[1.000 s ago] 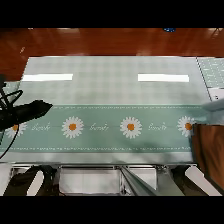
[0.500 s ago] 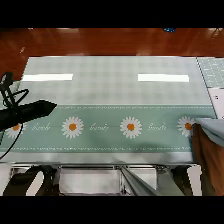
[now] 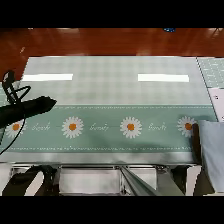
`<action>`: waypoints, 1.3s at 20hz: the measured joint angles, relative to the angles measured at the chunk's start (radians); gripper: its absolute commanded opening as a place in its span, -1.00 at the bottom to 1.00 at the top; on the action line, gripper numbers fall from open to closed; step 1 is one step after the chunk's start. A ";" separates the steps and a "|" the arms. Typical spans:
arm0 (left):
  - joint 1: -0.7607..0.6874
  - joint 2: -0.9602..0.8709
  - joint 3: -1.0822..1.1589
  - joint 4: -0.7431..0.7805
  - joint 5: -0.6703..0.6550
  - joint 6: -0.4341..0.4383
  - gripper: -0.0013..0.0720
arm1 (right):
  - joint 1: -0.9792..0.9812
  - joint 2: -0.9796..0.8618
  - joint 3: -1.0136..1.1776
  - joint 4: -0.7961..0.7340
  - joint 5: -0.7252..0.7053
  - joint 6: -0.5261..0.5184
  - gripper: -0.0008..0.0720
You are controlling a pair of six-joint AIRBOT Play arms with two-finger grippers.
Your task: Fold the shirts.
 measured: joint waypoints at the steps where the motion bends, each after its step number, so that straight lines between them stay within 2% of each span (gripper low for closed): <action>1: 0.000 -0.011 0.010 -0.011 0.013 0.000 -0.91 | 0.000 -0.010 0.005 0.073 -0.021 0.000 -0.91; 5: -0.014 -0.091 0.164 -0.055 0.012 0.014 -0.92 | 0.119 -0.084 0.044 0.539 -0.190 -0.004 -0.92; 8: -0.078 -0.212 0.388 -0.058 -0.047 0.023 -0.91 | 0.450 -0.156 0.090 0.700 -0.373 -0.023 -0.92; 11: -0.192 -0.351 0.587 0.039 -0.126 -0.039 -0.91 | 0.886 -0.242 0.111 0.589 -0.540 -0.015 -0.92; 13: -0.261 -0.418 0.642 0.138 -0.164 -0.097 -0.91 | 1.147 -0.326 0.117 0.390 -0.565 0.045 -0.92; 15: -0.301 -0.462 0.648 0.247 -0.206 -0.158 -0.91 | 1.328 -0.427 0.121 0.167 -0.534 0.111 -0.92; 19: -0.323 -0.499 0.612 0.390 -0.262 -0.243 -0.91 | 1.471 -0.563 0.124 -0.023 -0.510 0.147 -0.91; 26: -0.330 -0.513 0.597 0.448 -0.311 -0.277 -0.91 | 1.519 -0.620 0.124 -0.116 -0.498 0.172 -0.92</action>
